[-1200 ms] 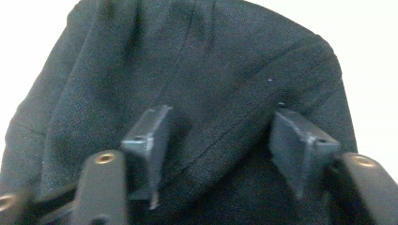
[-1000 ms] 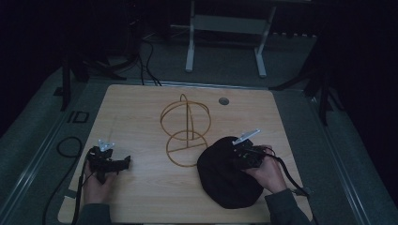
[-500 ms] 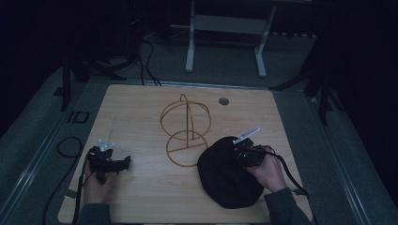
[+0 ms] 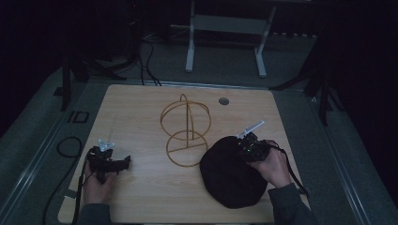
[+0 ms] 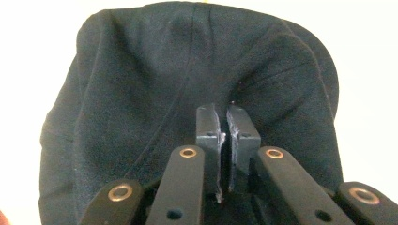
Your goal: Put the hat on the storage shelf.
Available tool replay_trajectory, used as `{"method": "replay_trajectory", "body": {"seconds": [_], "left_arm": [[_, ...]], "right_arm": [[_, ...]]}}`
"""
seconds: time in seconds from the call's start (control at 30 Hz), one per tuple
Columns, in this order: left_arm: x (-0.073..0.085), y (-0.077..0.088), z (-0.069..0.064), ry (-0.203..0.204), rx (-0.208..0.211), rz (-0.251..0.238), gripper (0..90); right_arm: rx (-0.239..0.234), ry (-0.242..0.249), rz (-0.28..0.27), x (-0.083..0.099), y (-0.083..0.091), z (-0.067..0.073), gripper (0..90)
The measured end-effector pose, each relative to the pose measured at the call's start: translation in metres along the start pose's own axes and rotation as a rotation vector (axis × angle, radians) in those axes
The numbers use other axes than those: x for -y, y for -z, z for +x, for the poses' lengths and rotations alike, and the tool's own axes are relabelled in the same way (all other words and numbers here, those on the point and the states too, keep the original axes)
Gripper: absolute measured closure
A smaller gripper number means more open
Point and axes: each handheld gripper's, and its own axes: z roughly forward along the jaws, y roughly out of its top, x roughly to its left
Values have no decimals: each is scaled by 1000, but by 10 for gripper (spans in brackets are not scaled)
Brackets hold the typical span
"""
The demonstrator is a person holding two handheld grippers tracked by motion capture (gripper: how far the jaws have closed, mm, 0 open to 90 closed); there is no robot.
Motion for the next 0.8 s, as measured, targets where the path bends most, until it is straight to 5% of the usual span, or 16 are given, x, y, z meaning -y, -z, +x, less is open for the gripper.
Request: {"method": "replay_trajectory", "body": {"seconds": [0.8], "left_arm": [[0,0,0,0,0,-1,18]], "right_arm": [[46,76,7,-21,42,-14,855]]}}
